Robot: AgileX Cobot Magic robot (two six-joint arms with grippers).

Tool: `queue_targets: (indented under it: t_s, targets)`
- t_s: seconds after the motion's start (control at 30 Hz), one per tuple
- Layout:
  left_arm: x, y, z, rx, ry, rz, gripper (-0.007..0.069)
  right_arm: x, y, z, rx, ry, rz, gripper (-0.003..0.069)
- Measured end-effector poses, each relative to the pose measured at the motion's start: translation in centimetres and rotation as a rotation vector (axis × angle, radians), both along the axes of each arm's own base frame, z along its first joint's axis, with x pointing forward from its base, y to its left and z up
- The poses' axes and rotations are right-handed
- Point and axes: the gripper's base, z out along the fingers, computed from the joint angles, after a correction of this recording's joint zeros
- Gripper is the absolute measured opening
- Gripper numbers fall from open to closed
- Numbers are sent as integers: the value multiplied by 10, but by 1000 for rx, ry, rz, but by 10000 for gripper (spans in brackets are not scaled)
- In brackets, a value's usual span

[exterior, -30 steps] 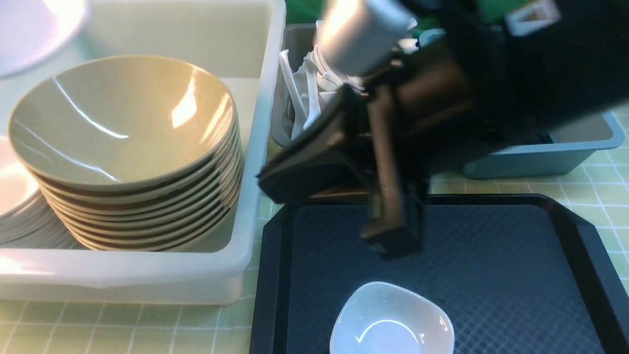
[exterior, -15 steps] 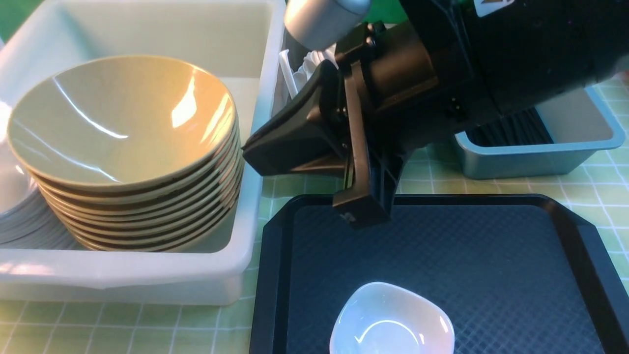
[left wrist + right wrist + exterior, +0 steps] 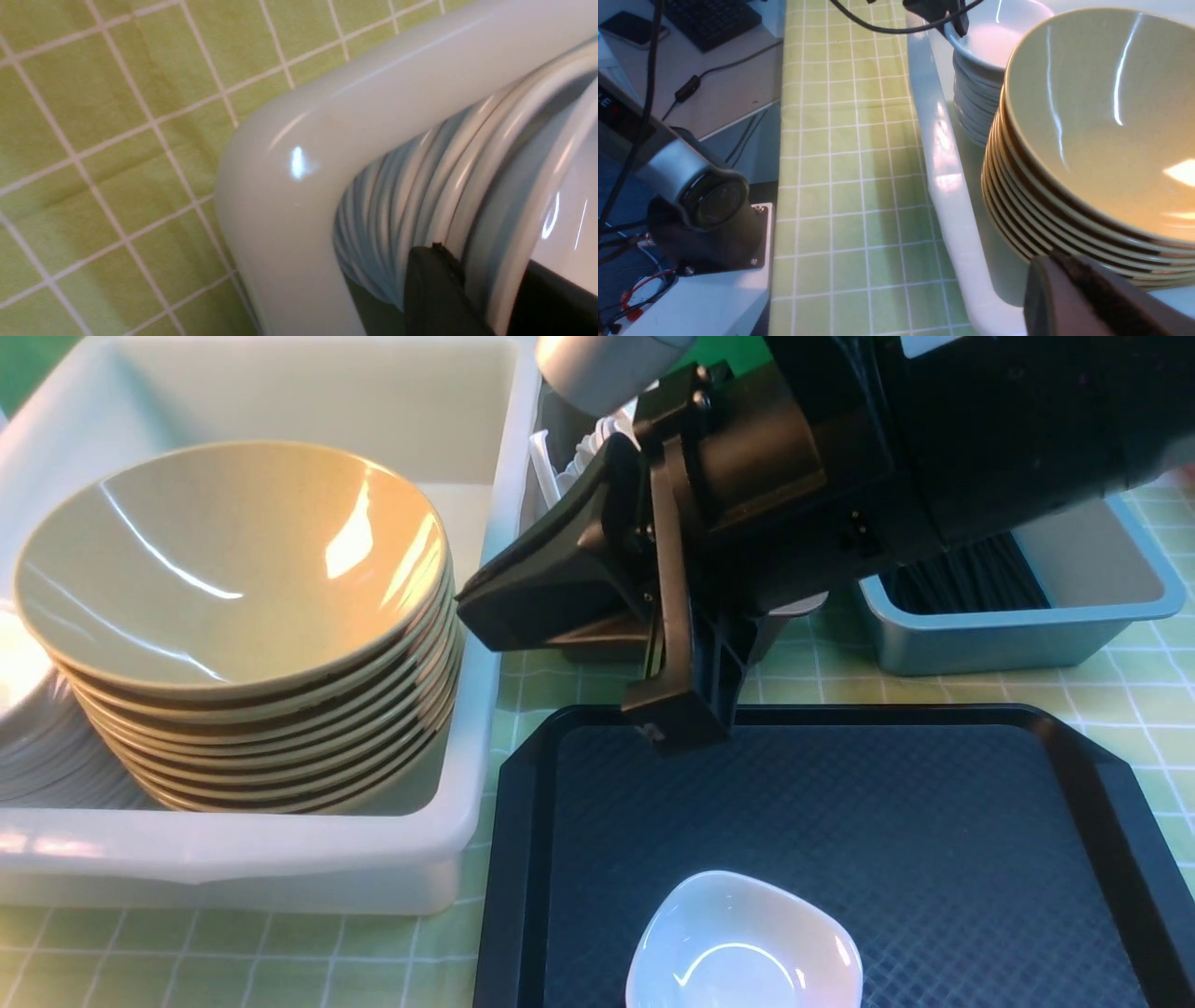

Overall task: On green table put chopsticks spoon bowls plates into blue grey white boxes.
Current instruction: 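Place the white bowl into the white bin with the other dishes with the left gripper, then grasp the small white bowl on the black tray by its rim with the left gripper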

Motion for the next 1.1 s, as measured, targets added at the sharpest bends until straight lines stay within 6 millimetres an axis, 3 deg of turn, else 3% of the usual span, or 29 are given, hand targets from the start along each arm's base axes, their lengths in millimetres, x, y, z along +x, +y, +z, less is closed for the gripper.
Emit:
queue_targets:
  t_s: [0.13, 0.3, 0.33, 0.43, 0.57, 0.63, 0.67, 0.7, 0.8, 0.97, 1.0, 1.1]
  targets:
    - [3, -2, 11, 47, 41, -35, 229, 0, 0, 0, 0, 0, 0, 40]
    - [9, -10, 28, 98, 88, -113, 470, -2, 0, -1, -11, 11, 15, 47]
    - [9, -10, 29, 100, 91, -115, 480, -2, 0, -1, -11, 10, 15, 47]
    - [7, -10, 53, 171, 145, -157, 612, -2, -2, -2, -34, 8, 21, 47]
    - [5, -24, 96, 308, 68, -216, 660, 1, -18, 2, -72, 9, -36, 47]
    - [4, -57, 119, 363, -35, -376, 662, 2, -37, 8, -92, 11, -77, 49]
    - [3, -61, 121, 366, -46, -395, 662, 1, -39, 9, -97, 13, -78, 49]
    - [3, -77, 127, 368, -93, -480, 660, -1, -45, 13, -98, 13, -91, 51]
    - [6, -146, 132, 353, -249, -923, 635, -11, -64, 18, -87, 44, -144, 57]
    - [2, -239, 99, 194, -340, -1492, 556, -36, -80, 10, -94, 69, -147, 63]
    - [2, -246, 93, 174, -334, -1525, 547, -37, -81, 10, -95, 70, -147, 64]
    - [5, -296, 60, 79, -281, -1714, 500, -51, -90, 11, -81, 62, -151, 67]
